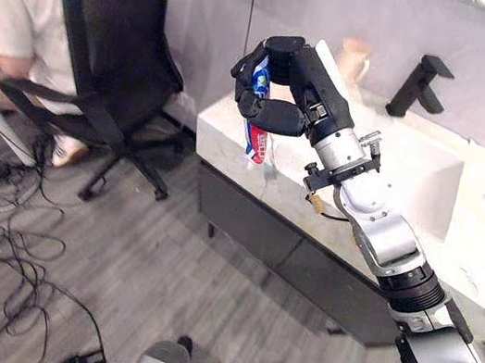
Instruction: Organize the bathroom.
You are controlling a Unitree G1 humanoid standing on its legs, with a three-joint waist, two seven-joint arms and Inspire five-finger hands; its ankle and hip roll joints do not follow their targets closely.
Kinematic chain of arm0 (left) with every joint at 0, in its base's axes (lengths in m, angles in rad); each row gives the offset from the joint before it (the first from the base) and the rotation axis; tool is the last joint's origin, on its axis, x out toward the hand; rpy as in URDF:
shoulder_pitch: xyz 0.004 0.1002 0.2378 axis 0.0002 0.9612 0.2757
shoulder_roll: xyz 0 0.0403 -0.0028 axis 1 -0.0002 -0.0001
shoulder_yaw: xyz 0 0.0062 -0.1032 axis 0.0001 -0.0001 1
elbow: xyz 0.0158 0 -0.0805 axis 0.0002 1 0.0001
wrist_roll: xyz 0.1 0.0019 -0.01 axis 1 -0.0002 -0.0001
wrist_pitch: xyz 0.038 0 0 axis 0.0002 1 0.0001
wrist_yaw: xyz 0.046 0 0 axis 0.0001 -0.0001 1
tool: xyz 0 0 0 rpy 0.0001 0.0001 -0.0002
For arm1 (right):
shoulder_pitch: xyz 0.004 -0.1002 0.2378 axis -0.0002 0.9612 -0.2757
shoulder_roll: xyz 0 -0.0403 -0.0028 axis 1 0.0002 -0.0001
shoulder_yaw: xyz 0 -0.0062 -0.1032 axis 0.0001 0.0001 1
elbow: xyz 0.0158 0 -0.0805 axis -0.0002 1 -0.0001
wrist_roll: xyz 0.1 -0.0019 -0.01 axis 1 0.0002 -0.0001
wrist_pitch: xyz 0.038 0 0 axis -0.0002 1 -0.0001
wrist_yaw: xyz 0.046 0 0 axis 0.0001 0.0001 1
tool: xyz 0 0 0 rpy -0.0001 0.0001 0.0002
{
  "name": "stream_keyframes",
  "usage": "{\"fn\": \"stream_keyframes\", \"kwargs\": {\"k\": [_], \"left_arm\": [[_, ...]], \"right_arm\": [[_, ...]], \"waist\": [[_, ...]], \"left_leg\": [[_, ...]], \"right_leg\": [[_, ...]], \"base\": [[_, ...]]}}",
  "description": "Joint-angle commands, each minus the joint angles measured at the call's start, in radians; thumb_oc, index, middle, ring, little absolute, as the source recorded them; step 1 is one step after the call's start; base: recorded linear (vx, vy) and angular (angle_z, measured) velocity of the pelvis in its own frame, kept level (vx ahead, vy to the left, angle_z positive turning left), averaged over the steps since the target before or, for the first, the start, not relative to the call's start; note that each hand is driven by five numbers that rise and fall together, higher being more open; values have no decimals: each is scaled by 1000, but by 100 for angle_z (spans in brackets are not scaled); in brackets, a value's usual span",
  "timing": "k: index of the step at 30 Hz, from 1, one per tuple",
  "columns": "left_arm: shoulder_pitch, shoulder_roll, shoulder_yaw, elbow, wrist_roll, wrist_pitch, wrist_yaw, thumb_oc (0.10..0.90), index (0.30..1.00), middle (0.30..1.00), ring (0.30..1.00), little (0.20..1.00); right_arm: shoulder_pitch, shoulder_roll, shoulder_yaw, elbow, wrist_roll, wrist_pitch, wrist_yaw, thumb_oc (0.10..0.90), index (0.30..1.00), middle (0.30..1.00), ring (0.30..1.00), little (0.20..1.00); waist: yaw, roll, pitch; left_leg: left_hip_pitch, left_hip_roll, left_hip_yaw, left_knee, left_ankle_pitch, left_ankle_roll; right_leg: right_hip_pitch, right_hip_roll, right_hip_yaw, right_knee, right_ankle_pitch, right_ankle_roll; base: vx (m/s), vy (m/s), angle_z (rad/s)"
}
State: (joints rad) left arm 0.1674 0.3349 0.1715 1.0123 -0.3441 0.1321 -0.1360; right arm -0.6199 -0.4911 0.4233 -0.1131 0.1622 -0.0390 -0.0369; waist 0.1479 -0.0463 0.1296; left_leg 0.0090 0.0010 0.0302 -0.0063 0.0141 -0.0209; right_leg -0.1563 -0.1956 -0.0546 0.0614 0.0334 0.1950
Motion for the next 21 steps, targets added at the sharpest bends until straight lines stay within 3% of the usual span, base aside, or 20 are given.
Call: {"fn": "stream_keyframes", "kwargs": {"k": [1,9,21], "left_arm": [[45,17,-63,-12,25,8,-46,800,900,900,900,900],[46,4,-70,15,9,-5,-46,800,900,900,900,900],[39,-2,-39,36,-66,-11,-16,800,900,900,900,900]], "right_arm": [[-150,-73,-141,-86,8,-91,-75,400,300,300,300,300],[-172,-131,-166,-66,64,-121,-121,400,300,300,300,300],[-333,-111,-120,34,-22,-194,-210,400,300,300,300,300]], "waist": [[36,4,-71],[47,2,-111],[83,-2,-141]], "left_leg": [[68,-1,-62,55,-121,-16],[91,24,-68,4,-105,-48],[107,24,-85,-22,-97,-46]], "right_leg": [[123,-20,-75,-46,23,-4],[188,-18,-128,-88,-3,-20],[215,-14,-163,-111,-5,-29]], "base": [[198,-123,134],[81,-7,27],[42,21,2]]}}
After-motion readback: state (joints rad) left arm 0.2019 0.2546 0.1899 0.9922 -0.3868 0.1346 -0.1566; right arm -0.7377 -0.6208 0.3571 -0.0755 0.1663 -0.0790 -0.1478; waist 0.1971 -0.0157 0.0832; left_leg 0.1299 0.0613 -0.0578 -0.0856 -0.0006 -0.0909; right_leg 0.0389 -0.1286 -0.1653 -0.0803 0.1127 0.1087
